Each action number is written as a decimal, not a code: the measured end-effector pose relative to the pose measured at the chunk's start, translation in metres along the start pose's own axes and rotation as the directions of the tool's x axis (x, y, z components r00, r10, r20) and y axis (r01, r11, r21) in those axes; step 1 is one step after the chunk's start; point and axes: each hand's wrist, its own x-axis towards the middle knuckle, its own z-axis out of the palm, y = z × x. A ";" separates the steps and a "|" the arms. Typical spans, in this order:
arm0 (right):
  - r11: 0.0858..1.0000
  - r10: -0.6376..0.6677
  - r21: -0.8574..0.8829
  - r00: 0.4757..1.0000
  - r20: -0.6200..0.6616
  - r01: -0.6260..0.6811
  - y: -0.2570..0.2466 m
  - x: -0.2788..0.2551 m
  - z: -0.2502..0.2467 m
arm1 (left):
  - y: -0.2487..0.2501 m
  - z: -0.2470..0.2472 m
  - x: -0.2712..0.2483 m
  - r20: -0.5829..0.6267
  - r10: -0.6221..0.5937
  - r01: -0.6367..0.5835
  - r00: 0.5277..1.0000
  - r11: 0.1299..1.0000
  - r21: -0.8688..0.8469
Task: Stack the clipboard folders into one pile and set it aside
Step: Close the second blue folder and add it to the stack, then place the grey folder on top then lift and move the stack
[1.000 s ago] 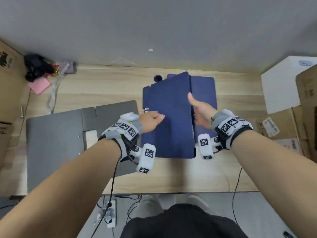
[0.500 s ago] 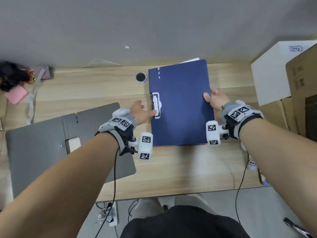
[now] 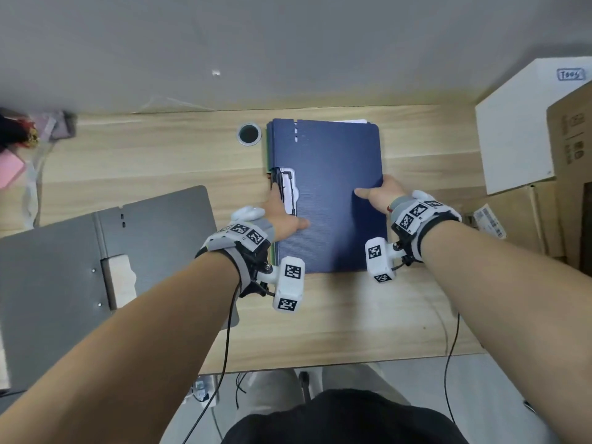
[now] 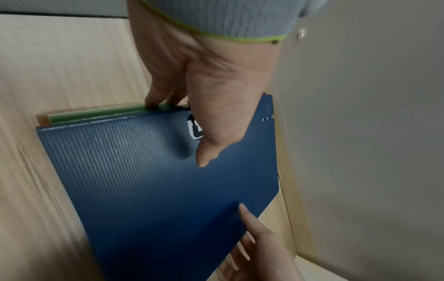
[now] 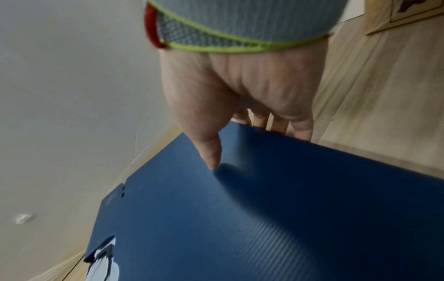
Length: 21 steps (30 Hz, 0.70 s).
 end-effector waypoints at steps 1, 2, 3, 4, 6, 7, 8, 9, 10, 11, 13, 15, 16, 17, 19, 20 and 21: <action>1.000 0.003 0.010 1.000 0.014 -0.003 0.002 0.000 -0.001 | -0.004 0.001 0.005 0.005 0.002 -0.002 1.000 1.000 -0.015; 1.000 -0.001 0.022 1.000 0.024 0.000 0.001 -0.001 -0.002 | -0.002 -0.001 0.001 0.021 0.008 -0.008 1.000 1.000 -0.012; 1.000 0.011 0.011 0.999 0.042 -0.011 0.000 0.000 -0.003 | 0.004 -0.007 -0.007 0.035 0.003 -0.003 0.999 1.000 -0.014; 1.000 0.021 -0.001 0.999 0.049 -0.021 -0.002 0.000 -0.004 | 0.005 -0.012 -0.011 0.034 0.004 -0.002 0.999 0.999 -0.038; 0.997 0.050 -0.061 0.999 0.014 -0.049 -0.010 -0.001 -0.006 | 0.003 -0.021 -0.014 0.008 -0.022 0.022 1.000 0.999 -0.044; 0.993 0.051 -0.104 0.998 -0.037 -0.055 -0.018 -0.006 -0.006 | 0.003 -0.027 -0.017 -0.030 -0.043 0.042 0.999 0.998 -0.036; 0.988 0.020 -0.148 0.995 -0.102 -0.035 -0.028 -0.014 -0.005 | -0.001 -0.034 -0.020 -0.077 -0.049 0.048 0.996 0.999 -0.027; 0.983 -0.044 -0.185 0.988 -0.147 0.016 -0.041 -0.025 -0.001 | -0.006 -0.044 -0.026 -0.106 -0.066 0.065 0.992 0.998 -0.018; 0.976 -0.121 -0.199 0.980 -0.161 0.088 -0.055 -0.035 0.003 | -0.012 -0.051 -0.028 -0.138 -0.070 0.068 0.988 0.997 -0.022; 0.970 -0.185 -0.184 0.973 -0.138 0.158 -0.069 -0.047 0.010 | -0.021 -0.061 -0.031 -0.175 -0.080 0.079 0.981 0.997 -0.012; 0.943 -0.299 -0.153 0.954 0.008 0.297 -0.096 -0.072 0.042 | -0.052 -0.089 -0.049 -0.261 -0.124 0.132 0.957 0.991 0.011; 0.922 -0.328 -0.160 0.931 0.161 0.353 -0.115 -0.093 0.081 | -0.093 -0.112 -0.065 -0.322 -0.193 0.218 0.927 0.975 0.043; 0.916 -0.324 -0.169 0.919 0.223 0.364 -0.119 -0.101 0.107 | -0.121 -0.121 -0.073 -0.343 -0.245 0.274 0.907 0.961 0.037; 0.919 -0.301 -0.175 0.914 0.271 0.355 -0.118 -0.106 0.125 | -0.140 -0.125 -0.079 -0.353 -0.302 0.340 0.886 0.939 0.051; 0.928 -0.228 -0.202 0.906 0.357 0.313 -0.112 -0.118 0.171 | -0.183 -0.136 -0.098 -0.335 -0.419 0.471 0.844 0.878 0.088; 0.932 -0.180 -0.224 0.900 0.398 0.286 -0.107 -0.126 0.200 | -0.210 -0.142 -0.110 -0.320 -0.461 0.518 0.828 0.847 0.122; 0.935 -0.127 -0.251 0.898 0.421 0.250 -0.102 -0.132 0.216 | -0.225 -0.143 -0.115 -0.301 -0.479 0.540 0.824 0.824 0.168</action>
